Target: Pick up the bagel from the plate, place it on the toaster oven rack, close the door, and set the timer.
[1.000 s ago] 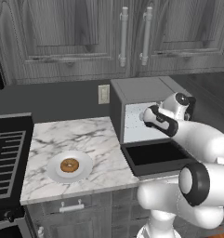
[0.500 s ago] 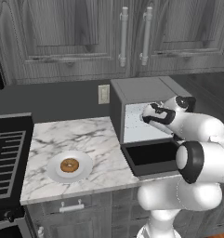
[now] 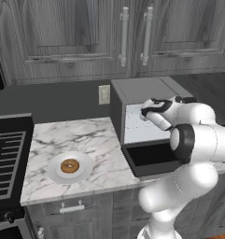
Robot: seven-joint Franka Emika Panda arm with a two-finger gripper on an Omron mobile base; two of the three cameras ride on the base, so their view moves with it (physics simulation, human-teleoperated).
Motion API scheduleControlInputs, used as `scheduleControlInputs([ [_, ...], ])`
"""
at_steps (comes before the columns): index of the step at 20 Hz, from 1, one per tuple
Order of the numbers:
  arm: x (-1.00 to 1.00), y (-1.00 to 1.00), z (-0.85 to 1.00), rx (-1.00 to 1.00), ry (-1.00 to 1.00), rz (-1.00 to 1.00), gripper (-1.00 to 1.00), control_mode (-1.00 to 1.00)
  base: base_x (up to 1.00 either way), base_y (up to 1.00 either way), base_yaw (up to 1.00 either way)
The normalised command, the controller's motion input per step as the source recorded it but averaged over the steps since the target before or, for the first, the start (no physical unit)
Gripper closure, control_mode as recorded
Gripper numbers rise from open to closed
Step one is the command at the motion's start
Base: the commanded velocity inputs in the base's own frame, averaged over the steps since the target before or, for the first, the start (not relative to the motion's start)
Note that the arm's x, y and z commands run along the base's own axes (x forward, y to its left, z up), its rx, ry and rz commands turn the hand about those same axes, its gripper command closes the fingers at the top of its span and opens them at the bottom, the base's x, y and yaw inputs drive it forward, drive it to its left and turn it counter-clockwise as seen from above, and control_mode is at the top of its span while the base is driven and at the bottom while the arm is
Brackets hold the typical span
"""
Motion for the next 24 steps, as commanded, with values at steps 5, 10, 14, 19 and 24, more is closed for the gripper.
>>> scheduleControlInputs([
  [5,0.33,0.0,-0.17,0.0,0.0,0.0,-1.0,-1.0,0.0,0.0,0.0],
  [10,0.3,0.0,-0.22,0.0,0.0,0.0,-1.0,-1.0,0.0,0.0,0.0],
  [14,0.23,0.0,-0.27,0.0,0.0,0.0,-1.0,-1.0,0.0,0.0,0.0],
  [19,0.0,0.0,-0.51,0.0,0.07,0.0,-1.0,-1.0,0.0,0.0,0.0],
  [24,-0.33,0.0,-0.64,0.0,0.2,0.0,-1.0,-1.0,0.0,0.0,0.0],
])
